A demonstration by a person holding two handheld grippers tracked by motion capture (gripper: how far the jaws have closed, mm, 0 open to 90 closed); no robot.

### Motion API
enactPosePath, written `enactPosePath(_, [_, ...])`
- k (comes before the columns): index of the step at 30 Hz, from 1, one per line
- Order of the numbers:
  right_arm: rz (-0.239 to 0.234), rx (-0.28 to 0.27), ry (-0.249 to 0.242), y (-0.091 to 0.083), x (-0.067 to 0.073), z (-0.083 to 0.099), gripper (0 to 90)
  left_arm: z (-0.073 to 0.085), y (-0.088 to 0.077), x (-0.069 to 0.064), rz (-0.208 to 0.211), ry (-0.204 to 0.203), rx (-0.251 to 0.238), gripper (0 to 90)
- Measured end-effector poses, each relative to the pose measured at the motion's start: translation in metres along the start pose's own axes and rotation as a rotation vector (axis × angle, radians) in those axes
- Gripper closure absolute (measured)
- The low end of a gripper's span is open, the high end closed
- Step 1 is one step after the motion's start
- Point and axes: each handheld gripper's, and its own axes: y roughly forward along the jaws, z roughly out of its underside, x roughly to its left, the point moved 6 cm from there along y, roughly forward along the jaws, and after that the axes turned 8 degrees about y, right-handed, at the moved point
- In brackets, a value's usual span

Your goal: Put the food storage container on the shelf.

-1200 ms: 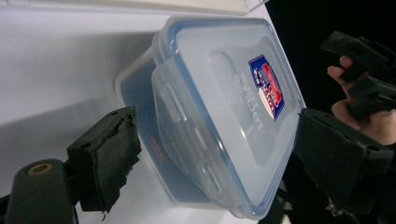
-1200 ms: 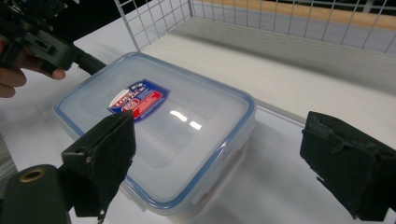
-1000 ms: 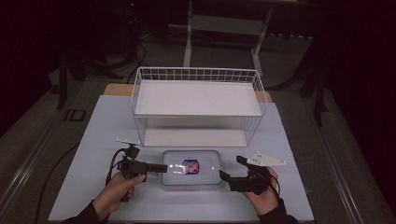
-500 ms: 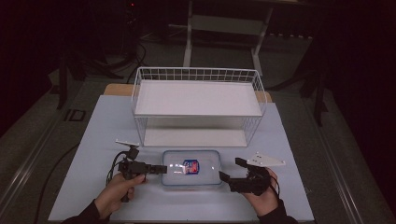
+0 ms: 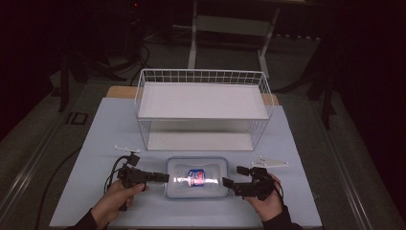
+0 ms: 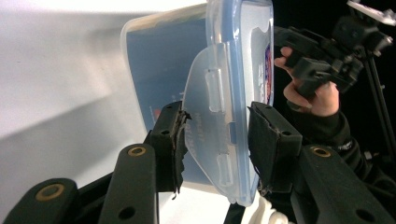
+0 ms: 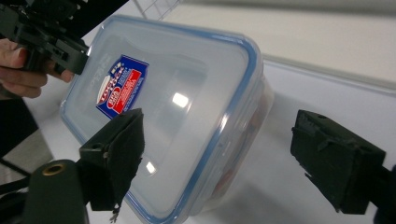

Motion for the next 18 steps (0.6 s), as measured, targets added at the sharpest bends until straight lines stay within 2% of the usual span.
enactPosePath(9, [-0.063, 0.057, 0.069, 0.007, -0.006, 0.006, 26.0, 0.004, -0.002, -0.005, 0.005, 0.058, 0.004, 57.8])
enactPosePath(12, [-0.099, 0.083, 0.090, 0.010, -0.009, 0.008, 32.3, 0.005, -0.002, -0.007, -0.001, 0.076, 0.006, 58.0])
enactPosePath(18, [-0.190, 0.122, 0.139, 0.012, -0.011, 0.011, 44.2, 0.006, -0.003, -0.008, -0.004, 0.081, 0.008, 58.0])
